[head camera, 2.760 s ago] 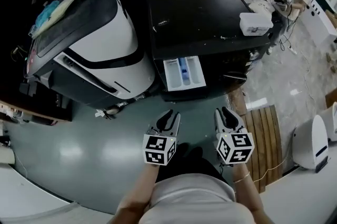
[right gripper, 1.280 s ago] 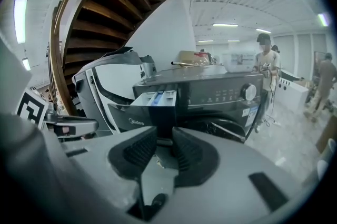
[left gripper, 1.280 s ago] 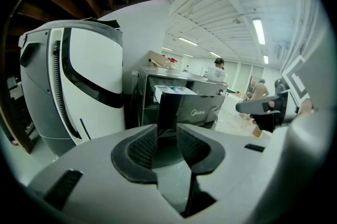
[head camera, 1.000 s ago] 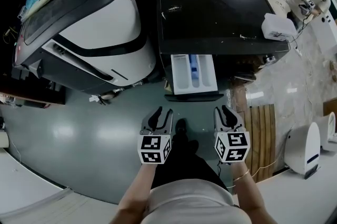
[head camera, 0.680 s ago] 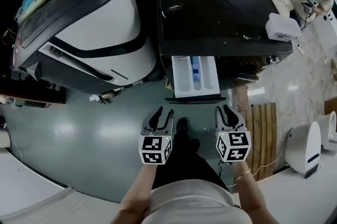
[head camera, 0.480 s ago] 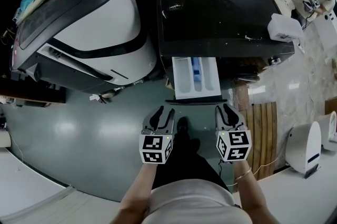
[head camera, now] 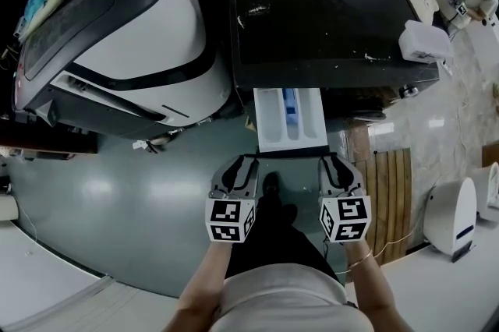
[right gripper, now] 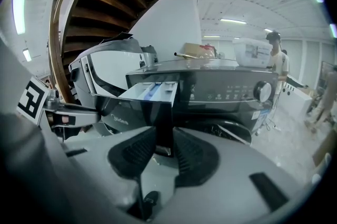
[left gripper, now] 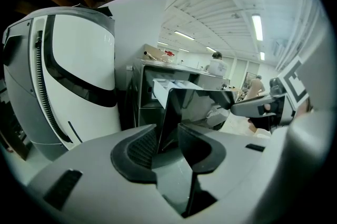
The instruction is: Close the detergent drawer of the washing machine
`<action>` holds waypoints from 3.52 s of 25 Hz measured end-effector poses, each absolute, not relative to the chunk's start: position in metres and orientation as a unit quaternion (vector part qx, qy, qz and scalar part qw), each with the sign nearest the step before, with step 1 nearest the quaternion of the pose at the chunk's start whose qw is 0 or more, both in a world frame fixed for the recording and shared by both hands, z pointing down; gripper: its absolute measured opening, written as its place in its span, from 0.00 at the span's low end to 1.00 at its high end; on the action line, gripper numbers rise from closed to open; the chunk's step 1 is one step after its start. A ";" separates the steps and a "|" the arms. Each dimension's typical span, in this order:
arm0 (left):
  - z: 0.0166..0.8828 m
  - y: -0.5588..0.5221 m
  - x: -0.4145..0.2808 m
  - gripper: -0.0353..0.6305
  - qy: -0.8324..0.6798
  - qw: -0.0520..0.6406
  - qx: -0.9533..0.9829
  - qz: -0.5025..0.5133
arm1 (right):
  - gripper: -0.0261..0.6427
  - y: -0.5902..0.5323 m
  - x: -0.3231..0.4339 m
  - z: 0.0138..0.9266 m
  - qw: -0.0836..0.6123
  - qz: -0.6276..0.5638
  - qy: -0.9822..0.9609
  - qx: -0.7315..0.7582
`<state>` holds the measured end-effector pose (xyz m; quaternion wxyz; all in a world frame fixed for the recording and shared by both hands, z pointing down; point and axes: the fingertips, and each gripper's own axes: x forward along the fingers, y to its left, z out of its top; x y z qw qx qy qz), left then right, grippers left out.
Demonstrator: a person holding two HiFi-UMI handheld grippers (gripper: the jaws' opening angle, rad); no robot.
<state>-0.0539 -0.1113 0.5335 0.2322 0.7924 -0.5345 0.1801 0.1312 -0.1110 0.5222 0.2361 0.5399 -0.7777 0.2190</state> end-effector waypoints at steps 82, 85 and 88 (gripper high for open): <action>0.529 -0.222 -0.064 0.18 -0.548 0.223 0.788 0.169 | 0.17 -0.219 0.119 0.518 0.209 0.215 -0.764 0.571; 0.529 -0.226 -0.065 0.18 -0.550 0.223 0.787 0.168 | 0.17 -0.224 0.119 0.518 0.206 0.214 -0.763 0.574; 0.529 -0.231 -0.065 0.18 -0.552 0.222 0.786 0.167 | 0.17 -0.229 0.119 0.518 0.205 0.215 -0.762 0.575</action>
